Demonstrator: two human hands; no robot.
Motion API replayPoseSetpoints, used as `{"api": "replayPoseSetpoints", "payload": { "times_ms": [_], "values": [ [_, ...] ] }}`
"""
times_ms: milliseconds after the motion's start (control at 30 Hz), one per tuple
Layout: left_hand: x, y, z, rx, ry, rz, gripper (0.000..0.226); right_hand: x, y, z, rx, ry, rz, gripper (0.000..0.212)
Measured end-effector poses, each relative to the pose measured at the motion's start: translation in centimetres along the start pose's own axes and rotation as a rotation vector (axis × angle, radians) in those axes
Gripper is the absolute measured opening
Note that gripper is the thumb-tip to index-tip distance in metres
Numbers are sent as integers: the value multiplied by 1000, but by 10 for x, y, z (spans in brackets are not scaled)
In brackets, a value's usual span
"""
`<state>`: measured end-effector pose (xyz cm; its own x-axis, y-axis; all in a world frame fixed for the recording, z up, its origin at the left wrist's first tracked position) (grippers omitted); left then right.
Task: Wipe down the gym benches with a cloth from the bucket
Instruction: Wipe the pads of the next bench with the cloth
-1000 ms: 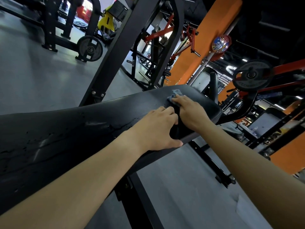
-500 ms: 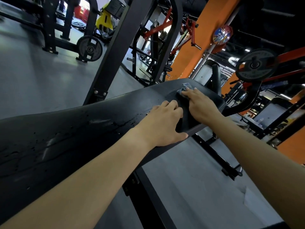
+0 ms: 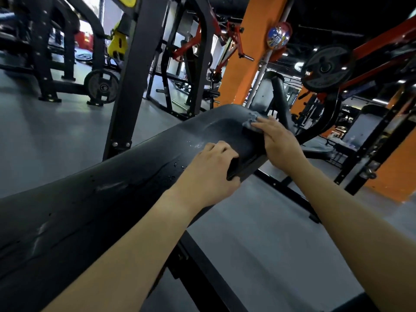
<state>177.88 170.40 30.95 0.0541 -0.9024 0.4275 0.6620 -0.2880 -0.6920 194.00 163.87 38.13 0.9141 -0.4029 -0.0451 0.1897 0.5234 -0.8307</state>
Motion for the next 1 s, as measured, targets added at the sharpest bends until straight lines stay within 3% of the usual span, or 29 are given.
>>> {"api": "replayPoseSetpoints", "payload": {
  "times_ms": [133,267,467,767,1000],
  "values": [
    [2,0,-1,19,-4,8,50,6,-1,-2,222,158,162,46],
    [3,3,-3,44,-21,28,51,-17,11,-42,382,193,281,45],
    [6,6,-5,49,-49,66,48,-16,13,-64,411,95,352,42],
    [18,13,4,-6,-82,271,33,16,9,-43,627,346,586,41],
    [24,17,8,11,-62,340,29,7,15,-63,705,308,530,41]
  ]
}}
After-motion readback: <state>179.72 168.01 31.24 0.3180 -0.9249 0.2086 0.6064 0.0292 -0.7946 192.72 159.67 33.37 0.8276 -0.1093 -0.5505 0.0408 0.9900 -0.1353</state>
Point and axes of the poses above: each hand's wrist, its own z-axis towards the middle knuckle, its own y-axis out of the palm, x = y × z, the point moved 10 cm from there along z, towards the middle knuckle, and after that the axes turned 5 degrees about -y, right-handed, at the moved point
